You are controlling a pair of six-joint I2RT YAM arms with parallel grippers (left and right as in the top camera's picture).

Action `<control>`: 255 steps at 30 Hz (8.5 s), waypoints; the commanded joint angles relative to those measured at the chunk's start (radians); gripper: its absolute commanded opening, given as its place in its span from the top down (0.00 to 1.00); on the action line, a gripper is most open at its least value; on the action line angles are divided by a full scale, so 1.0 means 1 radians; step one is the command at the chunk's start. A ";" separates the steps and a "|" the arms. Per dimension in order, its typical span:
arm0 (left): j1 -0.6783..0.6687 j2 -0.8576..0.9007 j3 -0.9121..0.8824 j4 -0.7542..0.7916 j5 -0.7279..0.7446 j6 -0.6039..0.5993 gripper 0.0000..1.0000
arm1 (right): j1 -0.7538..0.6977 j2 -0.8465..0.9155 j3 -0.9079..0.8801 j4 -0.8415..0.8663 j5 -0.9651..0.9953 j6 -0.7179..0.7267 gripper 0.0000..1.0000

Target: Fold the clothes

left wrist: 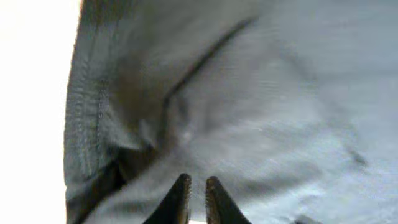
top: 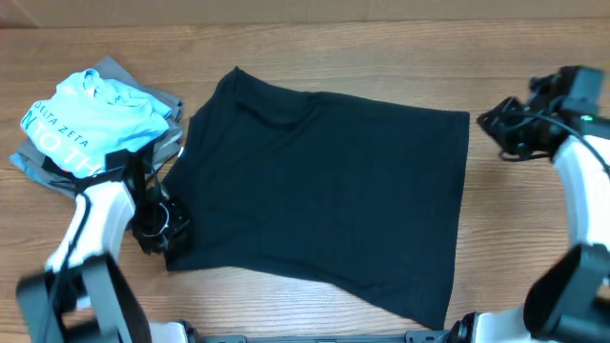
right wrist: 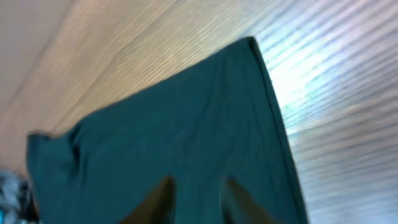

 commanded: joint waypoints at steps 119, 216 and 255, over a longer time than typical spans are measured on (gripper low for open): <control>-0.087 -0.186 0.363 -0.396 0.094 0.358 0.41 | -0.074 -0.266 0.205 -0.457 -0.212 -0.024 0.50; -0.172 0.202 0.097 0.063 -0.095 0.297 0.56 | 0.070 -0.262 -0.157 -0.330 0.018 -0.123 0.29; -0.170 0.201 0.150 -0.003 -0.077 0.289 0.96 | 0.070 -0.262 -0.157 -0.336 0.034 -0.124 0.29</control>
